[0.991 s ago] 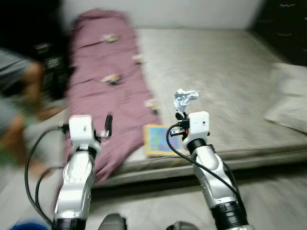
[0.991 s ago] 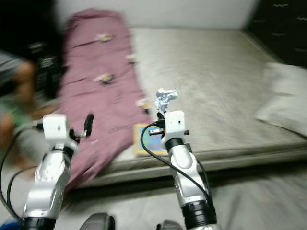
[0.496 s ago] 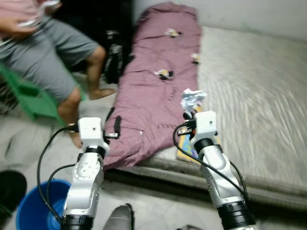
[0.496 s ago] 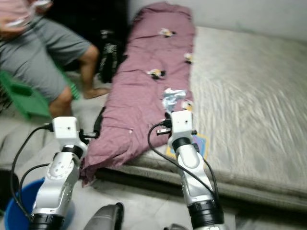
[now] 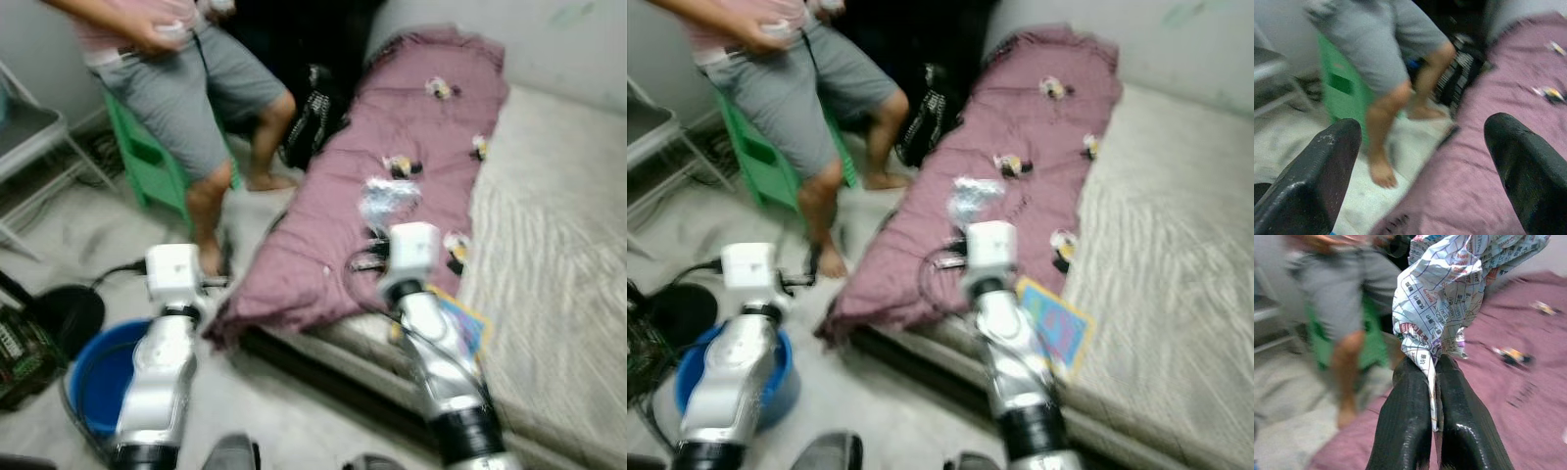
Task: Clean up the room
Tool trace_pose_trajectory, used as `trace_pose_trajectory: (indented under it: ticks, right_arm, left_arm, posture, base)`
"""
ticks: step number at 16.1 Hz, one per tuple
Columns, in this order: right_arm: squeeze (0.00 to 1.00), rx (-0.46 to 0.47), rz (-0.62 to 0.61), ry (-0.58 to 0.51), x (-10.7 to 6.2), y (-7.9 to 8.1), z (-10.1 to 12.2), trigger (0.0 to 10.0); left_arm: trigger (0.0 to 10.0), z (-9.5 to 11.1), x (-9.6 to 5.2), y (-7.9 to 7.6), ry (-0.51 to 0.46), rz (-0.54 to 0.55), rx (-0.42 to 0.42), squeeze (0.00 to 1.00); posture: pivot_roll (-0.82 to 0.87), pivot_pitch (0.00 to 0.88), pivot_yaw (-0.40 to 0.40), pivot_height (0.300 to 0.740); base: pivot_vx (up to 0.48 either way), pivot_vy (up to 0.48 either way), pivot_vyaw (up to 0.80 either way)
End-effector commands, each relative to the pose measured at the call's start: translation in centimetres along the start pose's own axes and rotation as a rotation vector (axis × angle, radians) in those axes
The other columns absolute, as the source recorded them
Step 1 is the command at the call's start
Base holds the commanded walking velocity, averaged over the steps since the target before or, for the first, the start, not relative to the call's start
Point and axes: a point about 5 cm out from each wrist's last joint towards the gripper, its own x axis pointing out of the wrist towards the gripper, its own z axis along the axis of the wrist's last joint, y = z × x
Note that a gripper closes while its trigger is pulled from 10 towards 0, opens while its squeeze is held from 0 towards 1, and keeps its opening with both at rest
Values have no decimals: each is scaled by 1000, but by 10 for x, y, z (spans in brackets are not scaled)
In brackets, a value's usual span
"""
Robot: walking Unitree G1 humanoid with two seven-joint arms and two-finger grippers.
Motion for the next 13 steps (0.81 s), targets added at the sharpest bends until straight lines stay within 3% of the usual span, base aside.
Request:
trace_pose_trajectory:
  ticks: [1,12,13]
  right_arm:
    - [0,-7,-24,19,-2,-10,-4,10000]
    - [0,9,65,39,7,7,-7,10000]
    - [0,13,67,37,8,7,-6,10000]
  left_arm:
    - [10000,1,-1,-6,-9,-8,-2,0]
    - [10000,0,-9,2,-20,59,4,0]
    - [10000,-1,-10,2,-19,61,3,0]
  posture:
    - [-25,40,-43,740]
    - [40,32,-103,740]
    - [36,33,-103,740]
  base:
    - [0,0,800]
    - [0,0,797]
    - [0,0,0]
